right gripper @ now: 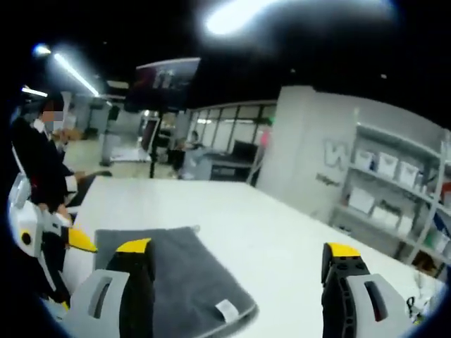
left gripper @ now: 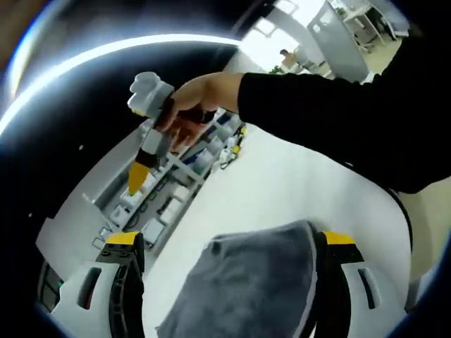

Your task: Open the folded towel by lifting each exposed corner and separating the folded layers until the towel lies flat within the target outline without major curled edges

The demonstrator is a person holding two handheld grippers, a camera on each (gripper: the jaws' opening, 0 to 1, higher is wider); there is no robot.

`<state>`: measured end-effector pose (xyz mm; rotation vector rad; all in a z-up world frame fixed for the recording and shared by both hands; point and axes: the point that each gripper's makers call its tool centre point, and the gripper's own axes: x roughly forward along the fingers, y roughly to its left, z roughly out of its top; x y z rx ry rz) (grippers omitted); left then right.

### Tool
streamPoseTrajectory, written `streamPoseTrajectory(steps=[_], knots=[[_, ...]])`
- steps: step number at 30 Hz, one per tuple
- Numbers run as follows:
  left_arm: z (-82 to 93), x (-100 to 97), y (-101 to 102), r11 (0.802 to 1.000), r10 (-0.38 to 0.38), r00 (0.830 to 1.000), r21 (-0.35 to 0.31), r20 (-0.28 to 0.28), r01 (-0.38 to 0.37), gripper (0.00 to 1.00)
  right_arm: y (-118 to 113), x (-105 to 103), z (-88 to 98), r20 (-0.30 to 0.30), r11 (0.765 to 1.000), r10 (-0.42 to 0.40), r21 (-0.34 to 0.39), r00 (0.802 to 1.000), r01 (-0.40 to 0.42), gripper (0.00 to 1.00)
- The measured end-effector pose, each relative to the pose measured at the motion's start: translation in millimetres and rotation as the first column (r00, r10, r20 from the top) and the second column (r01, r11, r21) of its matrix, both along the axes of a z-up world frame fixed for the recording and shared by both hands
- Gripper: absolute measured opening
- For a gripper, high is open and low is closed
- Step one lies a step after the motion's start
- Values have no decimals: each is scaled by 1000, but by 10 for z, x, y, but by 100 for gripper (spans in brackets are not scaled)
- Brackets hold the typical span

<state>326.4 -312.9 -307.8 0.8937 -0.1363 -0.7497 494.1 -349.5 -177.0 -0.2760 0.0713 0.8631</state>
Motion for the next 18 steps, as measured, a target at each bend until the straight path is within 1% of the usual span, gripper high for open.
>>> streamPoseTrajectory(steps=[2, 6, 8, 10, 13, 14, 15, 16, 17, 18], knots=[[-44, 31, -16, 1000, 5, 1000, 10, -12, -5, 100, -45, 24, 10, 1, 1000, -8, 14, 1000, 8, 97], [-100, 103, -95, 1000, 3, 1000, 27, -15, -3, 100, -116, 99, -40, -16, 999, -47, 12, 999, 47, 95], [-101, 136, -111, 999, 7, 1000, 40, 4, -7, 100, -115, 101, -54, -14, 999, -46, 2, 999, 46, 96], [-139, 182, -132, 999, 11, 1000, 53, 8, -12, 100, -108, 100, -60, -15, 999, -45, 0, 999, 45, 96], [-267, 149, -170, 999, -3, 998, 52, -59, 6, 100, -102, 106, -72, -17, 999, -44, -4, 999, 44, 96], [-283, 153, -177, 999, -3, 998, 54, -58, 6, 100, -96, 111, -82, -18, 999, -44, -6, 999, 43, 96], [-295, 152, -185, 998, -6, 999, 58, -48, 9, 97, -89, 116, -96, -21, 999, -44, -9, 999, 44, 96], [-256, 162, -185, 998, -6, 1000, 59, -12, 7, 94, -77, 125, -114, -24, 999, -45, -14, 999, 45, 96], [-250, 166, -177, 998, -1, 1000, 58, -1, 1, 93, -69, 130, -129, -26, 999, -46, -20, 999, 45, 96], [-257, 169, -181, 998, -3, 1000, 57, -2, 3, 94, -59, 138, -141, -27, 999, -46, -25, 999, 45, 96]])
